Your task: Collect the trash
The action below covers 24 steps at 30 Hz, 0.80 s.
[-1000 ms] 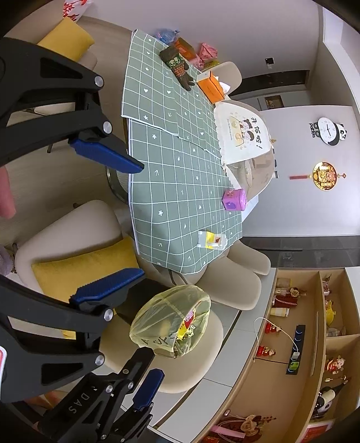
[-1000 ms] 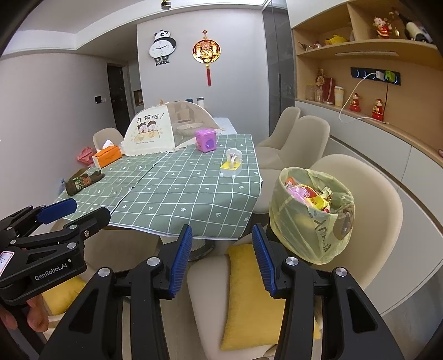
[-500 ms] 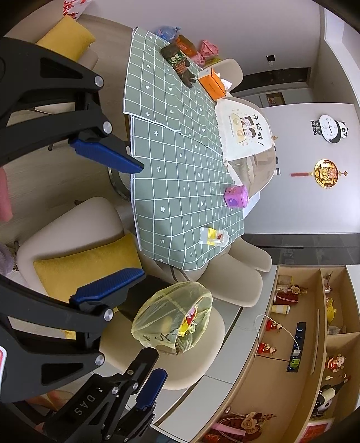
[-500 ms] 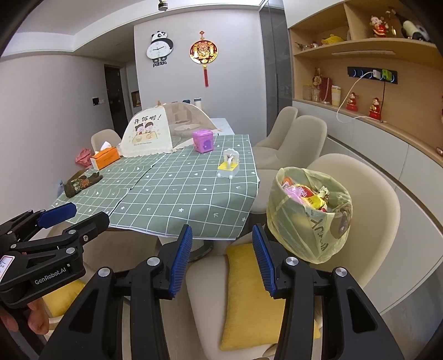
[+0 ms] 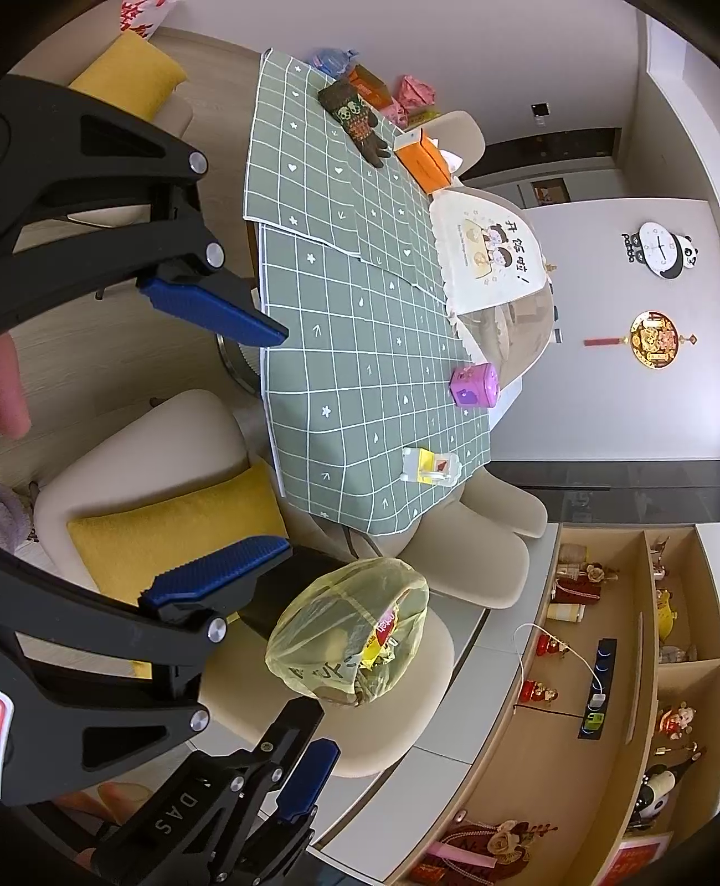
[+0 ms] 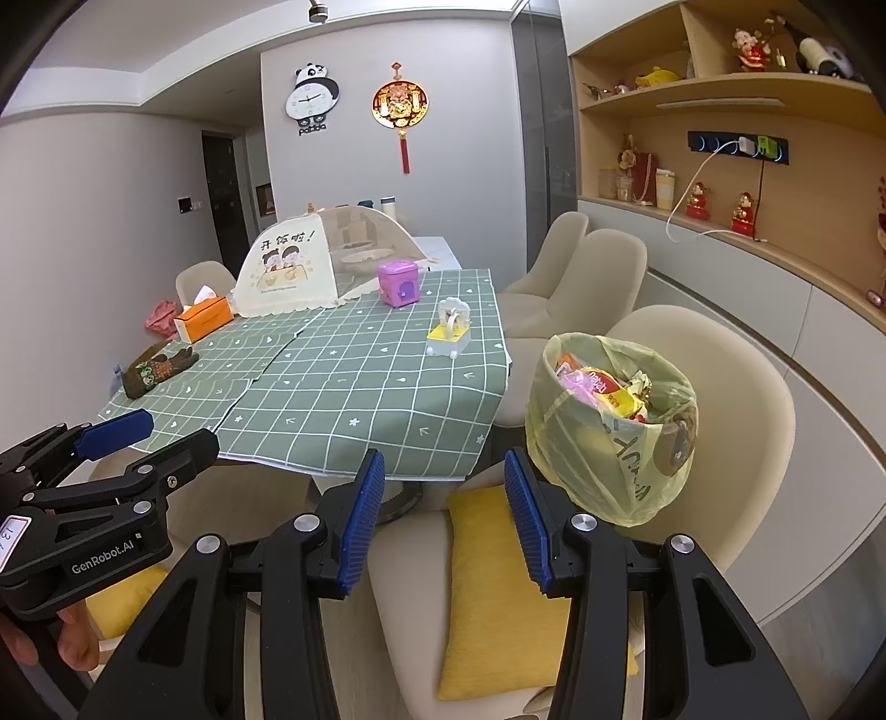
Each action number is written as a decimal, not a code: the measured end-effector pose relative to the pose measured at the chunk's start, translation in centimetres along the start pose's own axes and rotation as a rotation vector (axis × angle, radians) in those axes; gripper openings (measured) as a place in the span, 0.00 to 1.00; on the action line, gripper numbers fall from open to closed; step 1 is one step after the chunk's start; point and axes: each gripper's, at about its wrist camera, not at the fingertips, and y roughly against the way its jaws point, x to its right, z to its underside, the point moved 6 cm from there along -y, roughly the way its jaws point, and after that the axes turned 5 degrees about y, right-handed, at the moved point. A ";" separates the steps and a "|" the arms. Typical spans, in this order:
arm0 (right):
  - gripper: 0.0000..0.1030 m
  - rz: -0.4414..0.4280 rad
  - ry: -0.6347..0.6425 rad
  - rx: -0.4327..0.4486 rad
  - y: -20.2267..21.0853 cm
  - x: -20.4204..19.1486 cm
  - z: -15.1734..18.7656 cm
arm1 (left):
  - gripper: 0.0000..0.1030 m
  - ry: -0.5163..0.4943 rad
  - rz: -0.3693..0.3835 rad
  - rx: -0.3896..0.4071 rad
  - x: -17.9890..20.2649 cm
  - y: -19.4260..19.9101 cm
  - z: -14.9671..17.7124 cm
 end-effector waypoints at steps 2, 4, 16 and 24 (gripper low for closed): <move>0.42 0.002 -0.001 -0.002 -0.1 0.0 -0.1 | 0.65 0.001 0.001 0.000 0.0 0.0 0.0; 0.42 0.004 -0.002 -0.003 -0.1 -0.1 -0.1 | 0.65 0.001 0.001 0.000 0.0 0.0 0.0; 0.42 0.007 -0.003 -0.006 -0.2 -0.5 0.0 | 0.65 0.009 0.013 -0.010 -0.6 -0.1 0.3; 0.41 0.057 -0.013 -0.021 -0.1 -1.9 0.1 | 0.65 0.019 0.058 -0.044 -2.3 -0.5 0.7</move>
